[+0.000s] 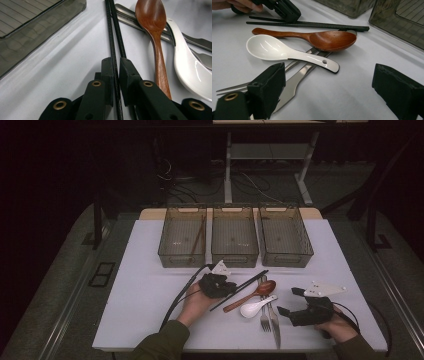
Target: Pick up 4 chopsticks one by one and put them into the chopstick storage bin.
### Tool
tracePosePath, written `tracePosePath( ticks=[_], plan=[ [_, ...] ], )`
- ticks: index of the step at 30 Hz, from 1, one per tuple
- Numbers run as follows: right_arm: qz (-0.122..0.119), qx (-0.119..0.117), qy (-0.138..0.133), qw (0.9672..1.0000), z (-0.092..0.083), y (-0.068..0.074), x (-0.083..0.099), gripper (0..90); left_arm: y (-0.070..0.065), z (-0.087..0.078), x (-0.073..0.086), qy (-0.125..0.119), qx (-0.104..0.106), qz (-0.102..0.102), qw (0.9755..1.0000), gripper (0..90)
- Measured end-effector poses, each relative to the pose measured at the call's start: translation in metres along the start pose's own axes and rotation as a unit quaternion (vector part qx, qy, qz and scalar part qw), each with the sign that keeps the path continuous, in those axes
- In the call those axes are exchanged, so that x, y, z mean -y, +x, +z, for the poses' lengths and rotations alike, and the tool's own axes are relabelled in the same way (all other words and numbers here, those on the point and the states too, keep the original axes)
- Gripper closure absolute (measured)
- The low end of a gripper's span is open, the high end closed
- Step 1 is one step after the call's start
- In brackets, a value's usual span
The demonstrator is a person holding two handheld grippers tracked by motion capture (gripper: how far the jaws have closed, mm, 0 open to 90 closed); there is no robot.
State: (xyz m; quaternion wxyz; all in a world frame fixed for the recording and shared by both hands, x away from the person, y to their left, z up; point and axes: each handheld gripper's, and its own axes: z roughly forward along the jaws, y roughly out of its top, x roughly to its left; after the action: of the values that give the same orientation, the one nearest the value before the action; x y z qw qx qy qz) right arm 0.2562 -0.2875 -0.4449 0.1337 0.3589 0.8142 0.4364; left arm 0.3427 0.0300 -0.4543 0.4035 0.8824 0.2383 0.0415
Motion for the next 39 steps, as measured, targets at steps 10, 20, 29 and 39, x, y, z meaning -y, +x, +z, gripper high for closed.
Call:
tracePosePath(
  ticks=[10, 20, 29, 39],
  plan=[
    [0.0, 0.0, 0.0, 1.0, 0.0, 0.0, 0.0, 11.5, -0.006, 0.001, -0.001, 0.008, -0.024, 0.009, 0.9996, 84.8],
    [-0.002, -0.001, -0.001, 1.0, 0.0, -0.001, 0.0, 11.5, -0.007, 0.001, 0.0, 0.002, -0.028, -0.002, 0.9996, 85.4],
    [-0.002, -0.001, -0.003, 1.0, -0.001, -0.001, 0.0, 11.5, -0.005, -0.002, 0.0, -0.013, -0.03, -0.008, 0.9994, 85.5],
    [-0.003, -0.001, -0.004, 1.0, -0.002, -0.001, 0.0, 11.5, -0.002, -0.013, -0.002, -0.027, -0.02, -0.011, 0.9994, 85.4]
  ],
)
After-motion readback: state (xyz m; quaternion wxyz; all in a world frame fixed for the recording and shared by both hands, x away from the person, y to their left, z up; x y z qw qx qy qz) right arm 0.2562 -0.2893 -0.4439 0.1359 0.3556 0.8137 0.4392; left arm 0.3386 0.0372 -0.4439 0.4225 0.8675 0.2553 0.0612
